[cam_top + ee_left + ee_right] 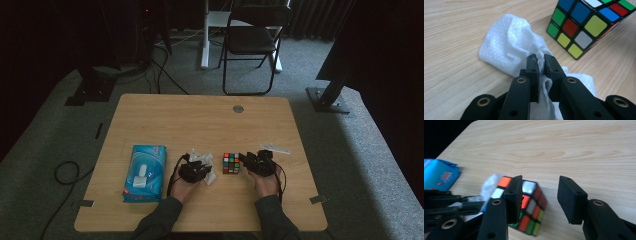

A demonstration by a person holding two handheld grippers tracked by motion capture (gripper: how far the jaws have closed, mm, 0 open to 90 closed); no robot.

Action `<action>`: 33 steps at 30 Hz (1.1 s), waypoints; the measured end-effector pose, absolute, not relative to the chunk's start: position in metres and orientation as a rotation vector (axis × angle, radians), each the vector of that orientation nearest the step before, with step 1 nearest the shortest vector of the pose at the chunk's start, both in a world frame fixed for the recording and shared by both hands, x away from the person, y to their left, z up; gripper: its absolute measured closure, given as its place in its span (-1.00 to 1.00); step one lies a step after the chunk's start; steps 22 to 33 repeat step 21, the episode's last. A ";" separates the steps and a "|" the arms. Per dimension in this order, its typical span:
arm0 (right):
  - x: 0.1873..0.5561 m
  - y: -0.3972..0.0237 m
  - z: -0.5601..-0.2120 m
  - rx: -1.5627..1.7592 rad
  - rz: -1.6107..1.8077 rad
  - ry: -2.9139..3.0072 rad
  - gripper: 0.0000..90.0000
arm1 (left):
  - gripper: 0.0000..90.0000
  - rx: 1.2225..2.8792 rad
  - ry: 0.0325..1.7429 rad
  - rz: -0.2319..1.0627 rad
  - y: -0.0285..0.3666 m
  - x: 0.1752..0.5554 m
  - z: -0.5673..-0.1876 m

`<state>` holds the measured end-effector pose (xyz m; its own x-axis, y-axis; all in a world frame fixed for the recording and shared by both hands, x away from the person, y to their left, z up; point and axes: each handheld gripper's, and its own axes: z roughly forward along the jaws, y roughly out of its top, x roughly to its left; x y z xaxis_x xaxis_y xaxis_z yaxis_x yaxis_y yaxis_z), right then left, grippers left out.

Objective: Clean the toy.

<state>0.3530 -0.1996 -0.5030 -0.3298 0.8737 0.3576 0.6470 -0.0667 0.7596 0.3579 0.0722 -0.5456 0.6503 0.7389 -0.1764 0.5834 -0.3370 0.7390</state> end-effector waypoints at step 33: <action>0.365 -0.217 -0.524 1.701 1.164 1.969 0.15 | 0.82 2.018 1.075 0.246 0.090 0.359 -0.546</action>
